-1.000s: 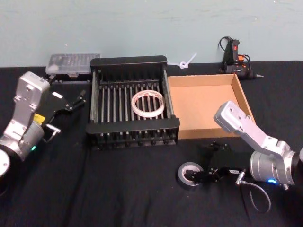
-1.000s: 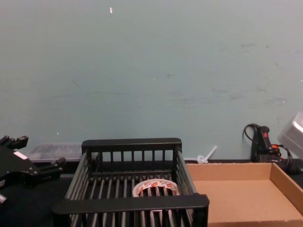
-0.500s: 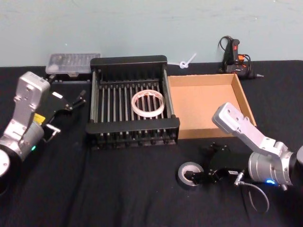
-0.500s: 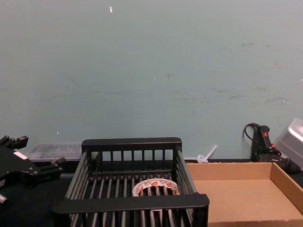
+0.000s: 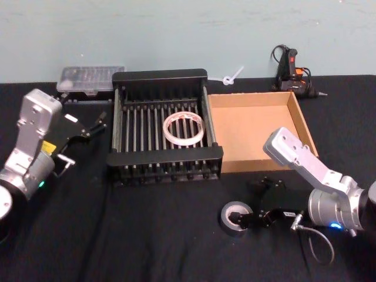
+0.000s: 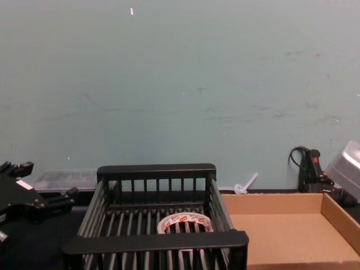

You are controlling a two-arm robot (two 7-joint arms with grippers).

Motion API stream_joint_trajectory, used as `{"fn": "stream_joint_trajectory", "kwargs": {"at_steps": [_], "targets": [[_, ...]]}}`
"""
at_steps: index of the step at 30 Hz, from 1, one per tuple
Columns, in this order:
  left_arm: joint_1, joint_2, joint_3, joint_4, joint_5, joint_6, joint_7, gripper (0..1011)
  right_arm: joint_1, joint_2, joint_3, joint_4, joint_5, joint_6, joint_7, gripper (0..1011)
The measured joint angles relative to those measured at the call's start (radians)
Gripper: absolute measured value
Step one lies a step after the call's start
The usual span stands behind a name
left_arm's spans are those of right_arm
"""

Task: Pick up the white tape and place it into the black box , Pick up the silver tape and place it into the brown box.

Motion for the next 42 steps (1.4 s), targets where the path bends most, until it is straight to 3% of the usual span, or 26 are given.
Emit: {"fn": "stream_joint_trajectory", "kwargs": {"at_steps": [2, 10, 31, 42], "targets": [[0.000, 0.000, 0.000, 0.000, 0.000, 0.000, 0.000, 1001, 0.000, 0.000, 0.000, 0.000, 0.000, 0.000, 0.000, 1003], [0.000, 0.000, 0.000, 0.000, 0.000, 0.000, 0.000, 1001, 0.000, 0.001, 0.000, -0.001, 0.000, 0.000, 0.000, 837], [0.000, 0.000, 0.000, 0.000, 0.000, 0.000, 0.000, 1001, 0.000, 0.001, 0.000, -0.002, 0.001, 0.000, 0.000, 173], [0.000, 0.000, 0.000, 0.000, 0.000, 0.000, 0.000, 1001, 0.000, 0.001, 0.000, -0.001, 0.002, 0.000, 0.000, 152]]}}
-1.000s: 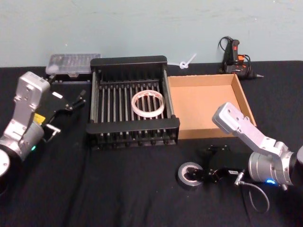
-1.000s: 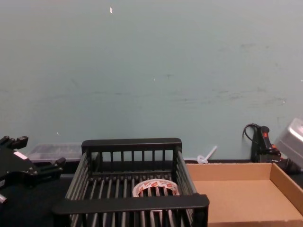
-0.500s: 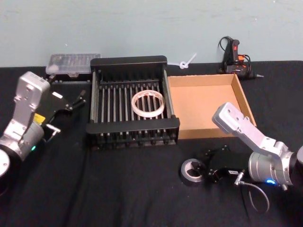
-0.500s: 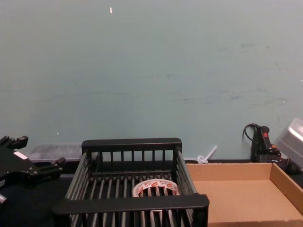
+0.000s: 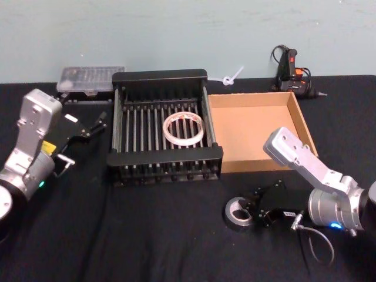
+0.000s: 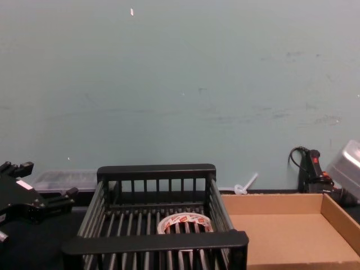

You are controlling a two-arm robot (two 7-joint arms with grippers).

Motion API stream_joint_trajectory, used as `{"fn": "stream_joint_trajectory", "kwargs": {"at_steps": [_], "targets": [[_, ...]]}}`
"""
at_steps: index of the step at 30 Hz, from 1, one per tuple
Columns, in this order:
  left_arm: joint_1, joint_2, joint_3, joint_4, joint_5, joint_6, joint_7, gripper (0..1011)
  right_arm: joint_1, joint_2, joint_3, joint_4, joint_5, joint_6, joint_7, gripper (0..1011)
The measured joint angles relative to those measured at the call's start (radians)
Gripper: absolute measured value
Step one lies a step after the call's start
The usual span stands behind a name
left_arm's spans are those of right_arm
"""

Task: Pick up the white tape and place it into the black box , Pick up the silver tape and place it into the brown box.

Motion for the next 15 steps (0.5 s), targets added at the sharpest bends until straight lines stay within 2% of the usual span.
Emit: {"fn": "stream_joint_trajectory", "kwargs": {"at_steps": [8, 15], "targets": [[0.000, 0.000, 0.000, 0.000, 0.000, 0.000, 0.000, 1001, -0.005, 0.007, 0.009, -0.011, -0.002, -0.019, 0.005, 153], [0.000, 0.000, 0.000, 0.000, 0.000, 0.000, 0.000, 1001, -0.008, -0.004, 0.067, -0.023, 0.020, -0.034, -0.038, 153]]}}
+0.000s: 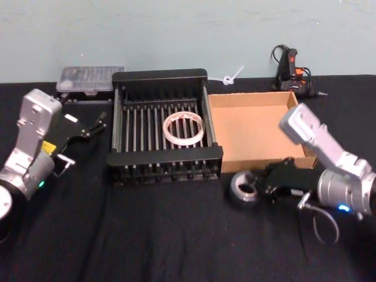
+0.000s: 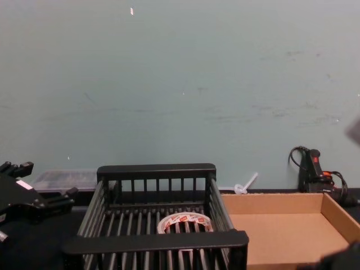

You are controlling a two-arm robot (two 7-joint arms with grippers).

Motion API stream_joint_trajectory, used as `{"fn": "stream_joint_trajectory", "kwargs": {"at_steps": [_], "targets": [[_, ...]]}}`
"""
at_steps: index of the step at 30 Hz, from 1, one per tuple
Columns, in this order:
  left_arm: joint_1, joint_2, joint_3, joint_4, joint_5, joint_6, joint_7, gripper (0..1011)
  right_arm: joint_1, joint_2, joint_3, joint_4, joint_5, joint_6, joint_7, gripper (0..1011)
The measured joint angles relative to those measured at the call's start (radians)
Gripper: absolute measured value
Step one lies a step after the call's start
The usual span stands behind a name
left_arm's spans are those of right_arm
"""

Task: Pick up the white tape and place it into the black box , Pick up the silver tape and place it into the brown box.

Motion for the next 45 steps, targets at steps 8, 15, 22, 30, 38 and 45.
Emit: {"fn": "stream_joint_trajectory", "kwargs": {"at_steps": [8, 15, 22, 30, 38, 45], "targets": [[0.000, 0.000, 0.000, 0.000, 0.000, 0.000, 0.000, 1001, 0.026, -0.039, 0.082, 0.021, 0.016, -0.014, -0.078, 152], [0.000, 0.000, 0.000, 0.000, 0.000, 0.000, 0.000, 1001, 0.068, -0.086, 0.115, 0.074, 0.010, -0.014, -0.123, 152], [0.000, 0.000, 0.000, 0.000, 0.000, 0.000, 0.000, 1002, 0.116, -0.137, 0.125, 0.147, -0.015, -0.011, -0.152, 152], [0.000, 0.000, 0.000, 0.000, 0.000, 0.000, 0.000, 1001, 0.172, -0.193, 0.122, 0.259, -0.044, -0.011, -0.165, 152], [0.000, 0.000, 0.000, 0.000, 0.000, 0.000, 0.000, 1001, 0.200, -0.220, 0.122, 0.319, -0.064, -0.012, -0.166, 152], [0.000, 0.000, 0.000, 0.000, 0.000, 0.000, 0.000, 1001, 0.199, -0.218, 0.122, 0.315, -0.064, -0.012, -0.165, 152]]}}
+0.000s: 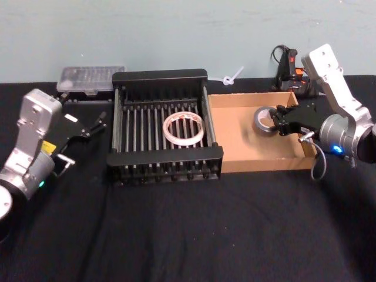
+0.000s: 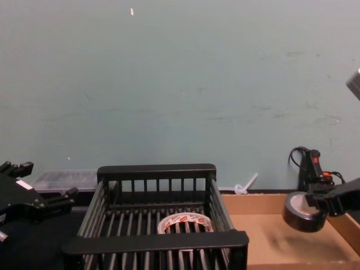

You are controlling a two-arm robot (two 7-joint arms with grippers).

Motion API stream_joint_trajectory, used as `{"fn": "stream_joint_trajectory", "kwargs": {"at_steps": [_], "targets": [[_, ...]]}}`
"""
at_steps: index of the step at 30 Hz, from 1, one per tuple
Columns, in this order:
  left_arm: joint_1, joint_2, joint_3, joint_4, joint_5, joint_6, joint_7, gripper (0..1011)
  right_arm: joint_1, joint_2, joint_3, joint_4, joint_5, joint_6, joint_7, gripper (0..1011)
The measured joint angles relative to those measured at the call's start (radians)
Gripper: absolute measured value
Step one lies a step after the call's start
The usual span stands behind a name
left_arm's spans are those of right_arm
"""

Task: Pick up the white tape and place it into the black box , Pick up the silver tape and place it into the brown box.

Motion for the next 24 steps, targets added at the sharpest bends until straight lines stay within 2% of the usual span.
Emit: {"fn": "stream_joint_trajectory", "kwargs": {"at_steps": [8, 17, 18, 21, 22, 23, 24], "targets": [[0.000, 0.000, 0.000, 0.000, 0.000, 0.000, 0.000, 1001, -0.001, 0.001, -0.001, -0.003, 0.001, 0.000, 0.001, 176], [0.000, 0.000, 0.000, 0.000, 0.000, 0.000, 0.000, 1001, -0.002, 0.002, -0.002, -0.005, 0.002, 0.000, 0.001, 476], [0.000, 0.000, 0.000, 0.000, 0.000, 0.000, 0.000, 1001, -0.002, 0.002, -0.002, -0.005, 0.002, 0.000, 0.001, 476], [0.000, 0.000, 0.000, 0.000, 0.000, 0.000, 0.000, 1001, -0.003, 0.003, -0.002, -0.006, 0.003, 0.000, 0.002, 595], [0.000, 0.000, 0.000, 0.000, 0.000, 0.000, 0.000, 1001, -0.003, 0.003, -0.002, -0.006, 0.003, 0.000, 0.002, 595], [0.000, 0.000, 0.000, 0.000, 0.000, 0.000, 0.000, 1002, -0.003, 0.003, -0.002, -0.006, 0.003, 0.000, 0.002, 656], [0.000, 0.000, 0.000, 0.000, 0.000, 0.000, 0.000, 1001, -0.003, 0.003, -0.002, -0.006, 0.003, 0.000, 0.002, 656]]}}
